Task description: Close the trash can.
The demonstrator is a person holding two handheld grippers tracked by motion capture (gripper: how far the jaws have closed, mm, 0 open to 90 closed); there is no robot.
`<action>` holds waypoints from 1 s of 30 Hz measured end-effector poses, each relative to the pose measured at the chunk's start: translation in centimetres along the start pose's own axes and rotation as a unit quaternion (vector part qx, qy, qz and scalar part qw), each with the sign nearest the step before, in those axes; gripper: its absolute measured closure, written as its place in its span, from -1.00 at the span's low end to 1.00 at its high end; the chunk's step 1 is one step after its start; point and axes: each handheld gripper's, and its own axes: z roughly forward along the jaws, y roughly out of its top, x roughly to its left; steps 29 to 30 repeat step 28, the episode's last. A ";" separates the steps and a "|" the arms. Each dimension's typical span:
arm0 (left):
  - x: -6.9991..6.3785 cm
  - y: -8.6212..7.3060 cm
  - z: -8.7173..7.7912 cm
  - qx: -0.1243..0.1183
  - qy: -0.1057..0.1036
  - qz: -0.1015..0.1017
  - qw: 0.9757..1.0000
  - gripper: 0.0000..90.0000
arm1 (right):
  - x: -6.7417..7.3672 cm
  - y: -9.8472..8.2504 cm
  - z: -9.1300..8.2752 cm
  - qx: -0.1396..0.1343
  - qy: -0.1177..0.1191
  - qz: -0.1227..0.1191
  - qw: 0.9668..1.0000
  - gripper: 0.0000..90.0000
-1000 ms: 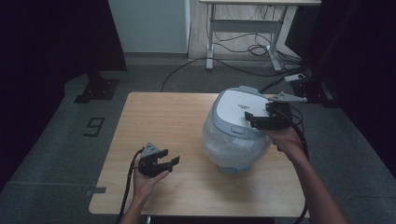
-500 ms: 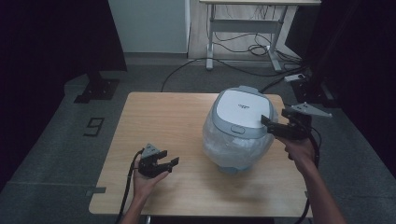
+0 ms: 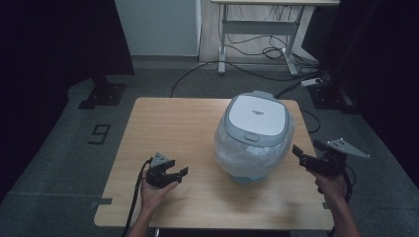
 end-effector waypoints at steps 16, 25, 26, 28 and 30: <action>0.3 -0.4 0.4 0.004 0.010 -0.006 1.000 -0.31 | -2.8 -10.1 3.5 0.125 -0.041 0.003 0.991 -0.70; 0.5 -0.6 0.9 0.013 0.019 -0.005 1.000 -0.33 | -2.8 -11.0 4.1 0.138 -0.038 0.001 0.990 -0.70; 0.6 -0.6 1.0 0.015 0.022 -0.005 1.000 -0.33 | -2.8 -11.1 4.1 0.138 -0.039 0.003 0.990 -0.70; 0.7 -0.7 1.4 0.020 0.030 -0.004 0.999 -0.35 | -2.9 -11.2 4.1 0.140 -0.041 0.002 0.989 -0.70; 0.7 -0.7 1.4 0.020 0.030 -0.004 0.999 -0.35 | -2.9 -11.2 4.1 0.140 -0.041 0.002 0.989 -0.70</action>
